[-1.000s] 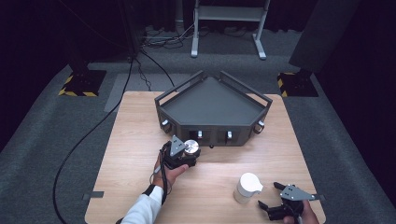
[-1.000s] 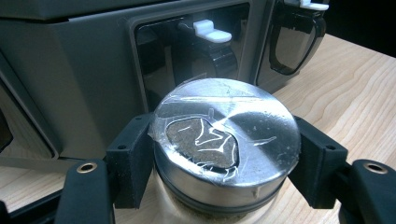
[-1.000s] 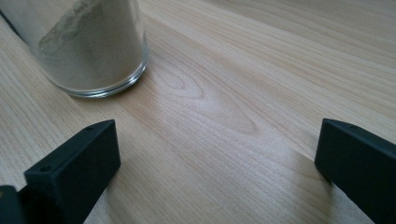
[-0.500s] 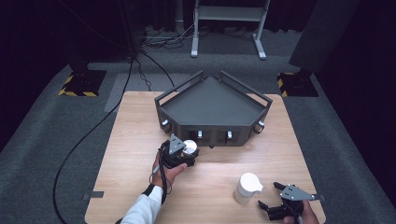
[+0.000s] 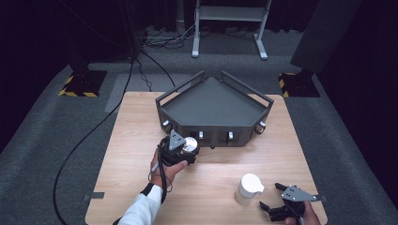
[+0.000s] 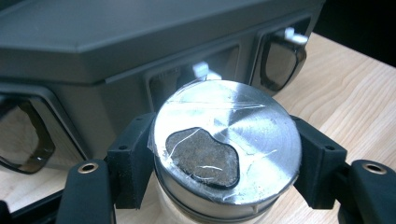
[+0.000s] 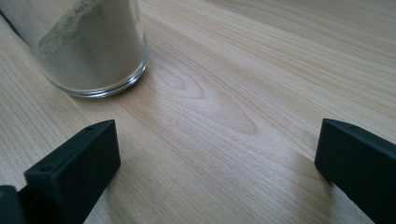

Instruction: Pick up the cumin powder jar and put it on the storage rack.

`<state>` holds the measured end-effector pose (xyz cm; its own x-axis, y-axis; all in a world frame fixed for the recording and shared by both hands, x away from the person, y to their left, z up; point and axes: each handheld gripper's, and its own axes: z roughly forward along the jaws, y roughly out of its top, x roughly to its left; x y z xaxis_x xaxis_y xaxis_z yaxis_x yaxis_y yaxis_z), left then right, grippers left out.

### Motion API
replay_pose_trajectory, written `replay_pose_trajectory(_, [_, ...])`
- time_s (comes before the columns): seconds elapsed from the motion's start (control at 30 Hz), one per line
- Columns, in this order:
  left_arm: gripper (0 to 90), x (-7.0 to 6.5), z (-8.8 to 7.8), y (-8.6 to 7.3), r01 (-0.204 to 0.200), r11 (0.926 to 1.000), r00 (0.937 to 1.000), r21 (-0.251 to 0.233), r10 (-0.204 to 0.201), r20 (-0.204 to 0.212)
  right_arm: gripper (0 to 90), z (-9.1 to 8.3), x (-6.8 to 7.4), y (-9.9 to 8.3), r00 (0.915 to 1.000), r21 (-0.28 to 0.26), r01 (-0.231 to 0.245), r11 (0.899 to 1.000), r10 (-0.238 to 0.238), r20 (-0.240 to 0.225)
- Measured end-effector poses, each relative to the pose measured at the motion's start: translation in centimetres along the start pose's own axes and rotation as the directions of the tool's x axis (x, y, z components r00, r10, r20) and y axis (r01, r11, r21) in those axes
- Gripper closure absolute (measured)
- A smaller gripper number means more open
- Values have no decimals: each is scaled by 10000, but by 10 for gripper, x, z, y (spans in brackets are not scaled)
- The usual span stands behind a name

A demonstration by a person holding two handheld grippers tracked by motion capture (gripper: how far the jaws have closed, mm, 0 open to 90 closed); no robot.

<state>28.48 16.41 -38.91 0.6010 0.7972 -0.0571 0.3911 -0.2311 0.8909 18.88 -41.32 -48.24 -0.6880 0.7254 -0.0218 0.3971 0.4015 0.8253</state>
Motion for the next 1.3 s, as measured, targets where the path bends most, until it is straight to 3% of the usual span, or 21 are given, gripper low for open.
replay_pose_trajectory(0.67, [322, 7, -9, 55, -54, 9999, 9997, -149, 57, 246, 0, 0, 0, 0, 10000, 0, 0, 10000, 0, 0])
replay_pose_trajectory(1.3, [323, 9, -11, 84, -306, 9992, 9987, -263, 317, 411, 0, 0, 0, 0, 10000, -1, 2, 10000, -2, 2])
